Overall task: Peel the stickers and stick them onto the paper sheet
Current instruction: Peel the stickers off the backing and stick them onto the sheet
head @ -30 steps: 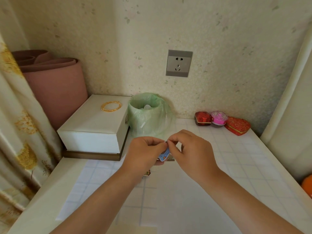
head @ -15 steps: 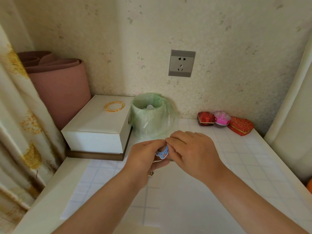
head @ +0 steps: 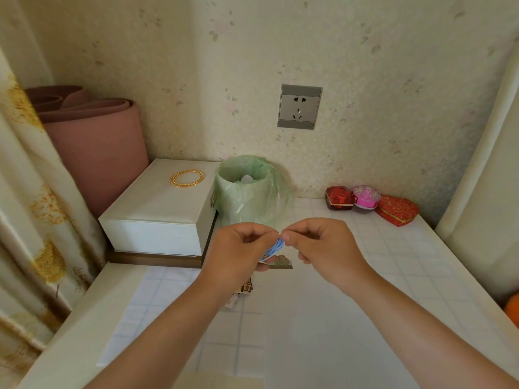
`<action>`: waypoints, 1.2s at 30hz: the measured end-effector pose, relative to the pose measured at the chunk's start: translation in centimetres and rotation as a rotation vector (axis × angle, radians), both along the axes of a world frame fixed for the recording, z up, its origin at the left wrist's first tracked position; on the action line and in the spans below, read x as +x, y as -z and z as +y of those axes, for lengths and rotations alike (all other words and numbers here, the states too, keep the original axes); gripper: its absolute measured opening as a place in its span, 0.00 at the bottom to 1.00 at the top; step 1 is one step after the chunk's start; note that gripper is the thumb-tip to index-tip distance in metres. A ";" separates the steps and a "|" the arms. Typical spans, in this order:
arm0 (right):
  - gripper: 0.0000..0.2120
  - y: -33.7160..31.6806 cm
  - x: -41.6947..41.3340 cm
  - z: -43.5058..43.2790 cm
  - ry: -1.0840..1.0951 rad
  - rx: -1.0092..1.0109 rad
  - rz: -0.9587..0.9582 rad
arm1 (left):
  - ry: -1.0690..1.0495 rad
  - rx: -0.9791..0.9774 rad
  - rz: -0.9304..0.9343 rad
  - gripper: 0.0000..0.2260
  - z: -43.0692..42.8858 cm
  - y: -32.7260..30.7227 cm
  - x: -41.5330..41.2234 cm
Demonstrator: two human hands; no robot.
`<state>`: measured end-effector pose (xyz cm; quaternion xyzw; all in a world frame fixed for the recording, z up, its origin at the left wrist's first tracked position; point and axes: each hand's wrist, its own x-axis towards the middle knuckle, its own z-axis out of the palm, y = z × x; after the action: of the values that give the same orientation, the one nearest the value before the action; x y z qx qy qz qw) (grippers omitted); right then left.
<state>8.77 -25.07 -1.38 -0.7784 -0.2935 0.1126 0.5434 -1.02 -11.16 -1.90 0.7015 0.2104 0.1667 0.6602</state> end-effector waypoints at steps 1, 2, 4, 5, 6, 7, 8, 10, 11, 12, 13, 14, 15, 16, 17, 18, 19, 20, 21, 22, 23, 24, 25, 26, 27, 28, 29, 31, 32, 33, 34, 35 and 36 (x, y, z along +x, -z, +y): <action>0.05 -0.1 0.0 -0.2 -0.029 -0.014 0.040 | -0.003 0.020 -0.009 0.02 0.0 0.1 0.1; 0.05 -0.2 0.0 -0.4 -0.062 -0.023 0.068 | -0.006 0.026 -0.017 0.01 0.0 0.1 0.1; 0.04 -0.2 0.0 -0.5 -0.103 -0.048 0.101 | 0.013 0.055 -0.035 0.01 0.2 0.1 0.2; 0.04 -0.3 0.0 -0.6 -0.115 -0.070 0.106 | 0.035 0.077 -0.042 0.02 0.4 0.1 0.2; 0.05 -0.3 -0.1 -0.6 -0.128 -0.093 0.107 | 0.060 0.093 -0.047 0.03 0.5 0.0 0.2; 0.06 -0.4 -0.1 -0.6 -0.140 -0.116 0.103 | 0.084 0.101 -0.048 0.04 0.5 0.0 0.2; 0.07 -0.4 -0.2 -0.6 -0.151 -0.132 0.094 | 0.107 0.103 -0.045 0.04 0.6 0.0 0.2; 0.08 -0.3 -0.3 -0.6 -0.152 -0.138 0.078 | 0.135 0.101 -0.039 0.05 0.7 0.1 0.2; 0.08 -0.3 -0.4 -0.6 -0.143 -0.133 0.073 | 0.141 0.100 -0.038 0.05 0.7 0.2 0.2; 0.08 -0.3 -0.4 -0.6 -0.132 -0.129 0.066 | 0.144 0.100 -0.036 0.05 0.8 0.2 0.2; 0.08 -0.3 -0.4 -0.5 -0.124 -0.128 0.058 | 0.144 0.104 -0.034 0.05 0.9 0.3 0.2; 0.08 -0.2 -0.4 -0.4 -0.117 -0.125 0.053 | 0.144 0.111 -0.030 0.04 1.0 0.3 0.2; 0.08 -0.2 -0.5 -0.3 -0.112 -0.118 0.059 | 0.141 0.120 -0.024 0.04 1.1 0.3 0.2; 0.08 -0.3 -0.5 -0.2 -0.111 -0.102 0.087 | 0.134 0.128 -0.018 0.04 1.2 0.3 0.2; 0.07 -0.4 -0.6 -0.2 -0.118 -0.078 0.139 | 0.124 0.134 -0.014 0.04 1.3 0.2 0.2; 0.07 -0.5 -0.6 -0.1 -0.132 -0.052 0.201 | 0.115 0.138 -0.011 0.04 1.4 0.1 0.3; 0.07 -0.6 -0.5 -0.1 -0.148 -0.033 0.253 | 0.110 0.142 -0.010 0.04 1.5 0.0 0.2; 0.07 -0.7 -0.5 -0.2 -0.162 -0.027 0.283 | 0.111 0.145 -0.009 0.04 1.6 -0.1 0.2; 0.07 -0.8 -0.4 -0.3 -0.170 -0.030 0.292 | 0.115 0.147 -0.010 0.03 1.7 -0.2 0.1; 0.07 -0.9 -0.4 -0.4 -0.174 -0.038 0.289 | 0.121 0.147 -0.010 0.03 1.7 -0.3 0.0; 0.07 -0.9 -0.4 -0.4 -0.176 -0.047 0.283 | 0.127 0.149 -0.009 0.03 1.8 -0.4 0.0; 0.07 -0.9 -0.5 -0.4 -0.174 -0.057 0.276 | 0.135 0.156 -0.006 0.03 1.8 -0.4 -0.1; 0.07 -0.9 -0.6 -0.4 -0.169 -0.069 0.266 | 0.142 0.170 -0.003 0.03 1.8 -0.4 -0.1; 0.07 -0.8 -0.7 -0.4 -0.160 -0.084 0.249 | 0.147 0.185 0.002 0.03 1.8 -0.4 -0.1; 0.06 -0.7 -0.7 -0.3 -0.150 -0.101 0.227 | 0.149 0.198 0.006 0.03 1.8 -0.4 -0.1; 0.06 -0.7 -0.7 -0.3 -0.141 -0.116 0.203 | 0.148 0.205 0.008 0.03 1.8 -0.4 -0.1; 0.06 -0.6 -0.7 -0.3 -0.135 -0.128 0.182 | 0.146 0.210 0.010 0.03 1.8 -0.4 -0.1; 0.06 -0.6 -0.8 -0.3 -0.134 -0.134 0.158 | 0.143 0.215 0.014 0.03 1.8 -0.4 -0.1; 0.06 -0.5 -0.8 -0.3 -0.136 -0.134 0.147 | 0.141 0.216 0.018 0.03 1.8 -0.5 -0.2; 0.07 -0.4 -0.9 -0.3 -0.137 -0.139 0.128 | 0.139 0.216 0.022 0.03 1.7 -0.5 -0.2; 0.07 -0.4 -0.9 -0.3 -0.135 -0.149 0.101 | 0.137 0.212 0.024 0.03 1.7 -0.5 -0.2; 0.07 -0.3 -1.0 -0.2 -0.131 -0.161 0.068 | 0.137 0.206 0.024 0.03 1.7 -0.5 -0.2; 0.08 -0.2 -1.0 -0.2 -0.128 -0.167 0.031 | 0.141 0.200 0.023 0.03 1.6 -0.6 -0.3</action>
<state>7.75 -25.27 -1.18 -0.7988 -0.3237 0.1831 0.4729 -1.28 -9.56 -1.35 0.7789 0.1502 0.1320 0.5944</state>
